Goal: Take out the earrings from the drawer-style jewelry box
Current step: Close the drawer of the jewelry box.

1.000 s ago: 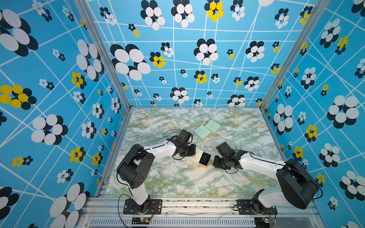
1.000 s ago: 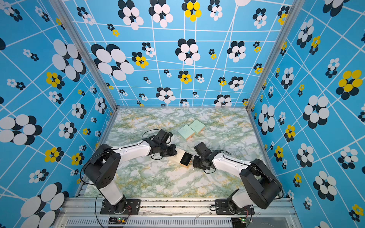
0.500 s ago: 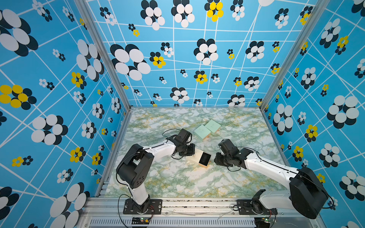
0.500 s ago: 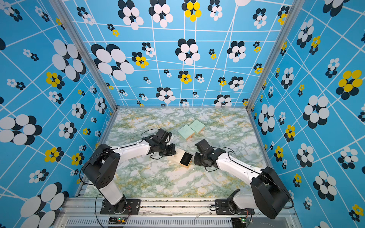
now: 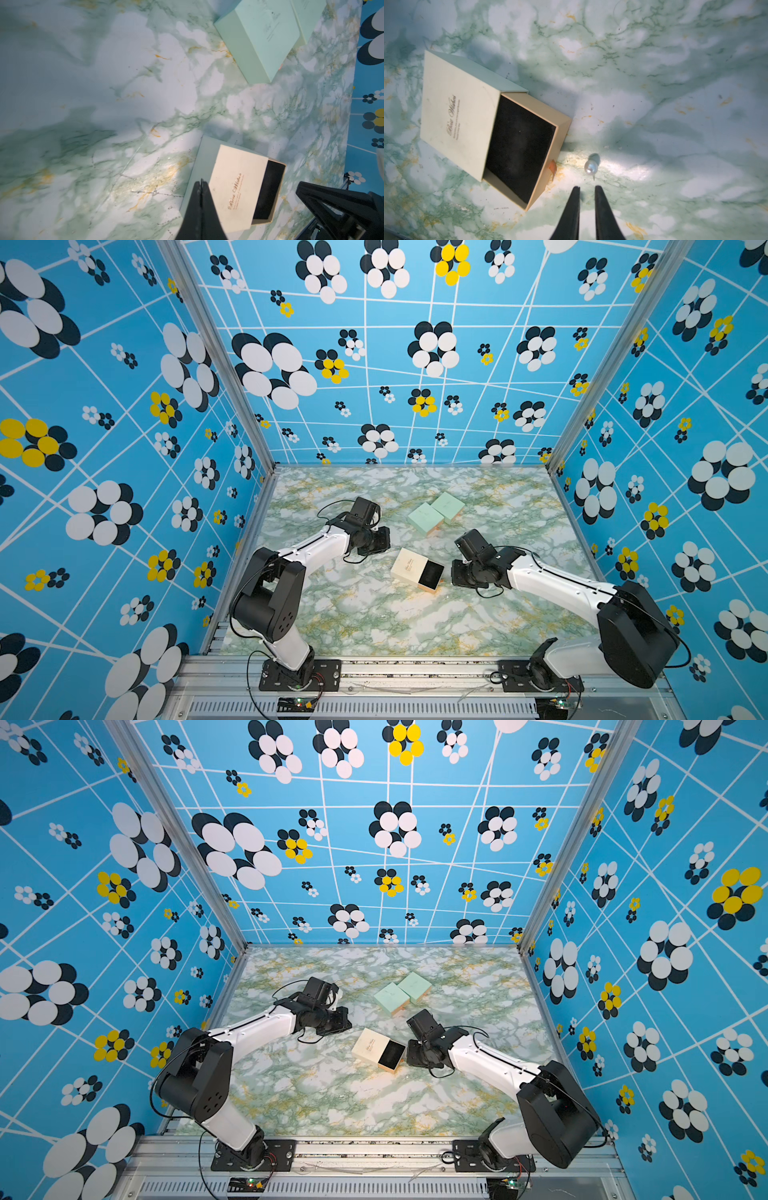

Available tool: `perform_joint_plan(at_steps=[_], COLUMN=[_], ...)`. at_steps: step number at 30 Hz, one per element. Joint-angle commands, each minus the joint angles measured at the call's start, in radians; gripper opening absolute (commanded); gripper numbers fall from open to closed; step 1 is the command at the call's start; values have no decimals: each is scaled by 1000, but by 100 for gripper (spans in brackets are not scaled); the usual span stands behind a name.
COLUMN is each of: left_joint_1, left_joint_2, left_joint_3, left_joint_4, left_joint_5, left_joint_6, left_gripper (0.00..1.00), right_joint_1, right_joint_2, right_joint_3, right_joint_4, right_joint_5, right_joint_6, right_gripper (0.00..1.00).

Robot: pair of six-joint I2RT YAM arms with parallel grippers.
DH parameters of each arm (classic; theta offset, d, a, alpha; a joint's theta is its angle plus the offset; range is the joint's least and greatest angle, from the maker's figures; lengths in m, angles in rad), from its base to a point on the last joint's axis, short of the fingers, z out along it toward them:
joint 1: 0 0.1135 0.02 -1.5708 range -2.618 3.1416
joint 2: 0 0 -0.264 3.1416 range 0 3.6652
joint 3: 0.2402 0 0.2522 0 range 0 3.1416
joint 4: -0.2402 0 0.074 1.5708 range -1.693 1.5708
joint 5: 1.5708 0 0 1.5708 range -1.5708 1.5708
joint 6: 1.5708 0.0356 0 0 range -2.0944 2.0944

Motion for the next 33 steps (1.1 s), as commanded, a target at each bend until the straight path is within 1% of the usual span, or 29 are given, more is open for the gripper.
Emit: perform_joint_plan(at_steps=[1, 6, 11, 19, 33], left_joint_1=[3, -2, -3, -16, -58], left_joint_2=[11, 59, 104, 149, 181], left_joint_3=[-30, -32, -7, 52, 67], left_joint_4=[-10, 20, 30, 9, 29], left_joint_5=[-12, -3, 2, 10, 13], left_joint_6=[16, 10, 21, 40, 12], left_gripper=[0, 0, 0, 0, 0], right_joint_1=[-4, -5, -4, -2, 10], right_joint_2=[31, 66, 107, 176, 229], right_joint_3=[32, 42, 57, 108, 126], right_joint_4=[-21, -3, 24, 42, 120], right_joint_5=[-2, -12, -35, -56, -113], right_joint_6=[-18, -23, -25, -40, -40], right_gripper=[15, 11, 9, 9, 9])
